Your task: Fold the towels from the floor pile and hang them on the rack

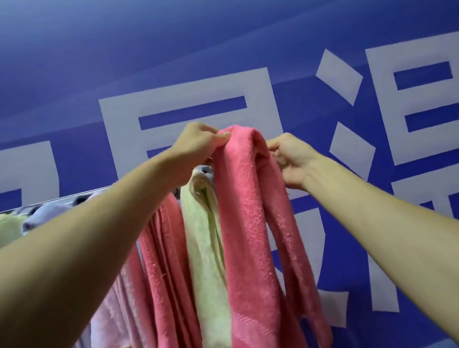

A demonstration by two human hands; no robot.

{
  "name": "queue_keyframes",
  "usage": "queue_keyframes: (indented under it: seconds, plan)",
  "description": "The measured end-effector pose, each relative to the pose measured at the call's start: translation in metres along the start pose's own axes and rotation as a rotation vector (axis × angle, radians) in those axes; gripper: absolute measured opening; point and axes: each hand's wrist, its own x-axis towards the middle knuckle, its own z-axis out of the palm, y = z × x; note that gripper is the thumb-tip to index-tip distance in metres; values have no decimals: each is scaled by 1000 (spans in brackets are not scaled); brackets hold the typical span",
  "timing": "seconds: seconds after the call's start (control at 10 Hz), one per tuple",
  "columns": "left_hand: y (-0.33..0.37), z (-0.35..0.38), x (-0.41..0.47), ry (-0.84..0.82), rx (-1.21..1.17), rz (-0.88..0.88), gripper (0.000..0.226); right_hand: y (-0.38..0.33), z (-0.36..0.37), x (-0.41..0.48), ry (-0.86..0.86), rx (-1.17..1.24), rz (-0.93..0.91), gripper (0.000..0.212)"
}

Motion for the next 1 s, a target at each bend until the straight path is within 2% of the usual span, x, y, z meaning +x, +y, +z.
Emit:
queue_keyframes:
  seconds: [0.1,0.2,0.3,0.4,0.5,0.6,0.7,0.8,0.9,1.0]
  plan:
    - [-7,-4,19,117,427,64,18,-2,6,4,-20,40,33,46]
    - [-22,0,23,98,710,-31,25,9,5,18,54,27,71,22]
    - [-38,9,24,38,911,-100,26,28,-4,31,157,-76,128,15]
    - [-45,12,21,12,967,-44,26,46,-12,31,153,-66,181,23]
    - [-46,10,16,7,985,27,21,57,-14,32,181,-102,152,12]
    - [-46,10,13,9,1044,98,21,63,-13,33,246,-202,97,11]
    - [-46,7,8,33,1044,150,22,64,-11,28,323,-413,16,16]
    - [-42,1,-9,85,937,202,21,67,-14,19,362,-602,-29,14]
    - [-31,-11,-39,118,729,293,24,69,-15,5,421,-773,-29,8]
    - [-25,-14,-82,55,513,385,27,67,-9,-14,511,-1000,-70,24]
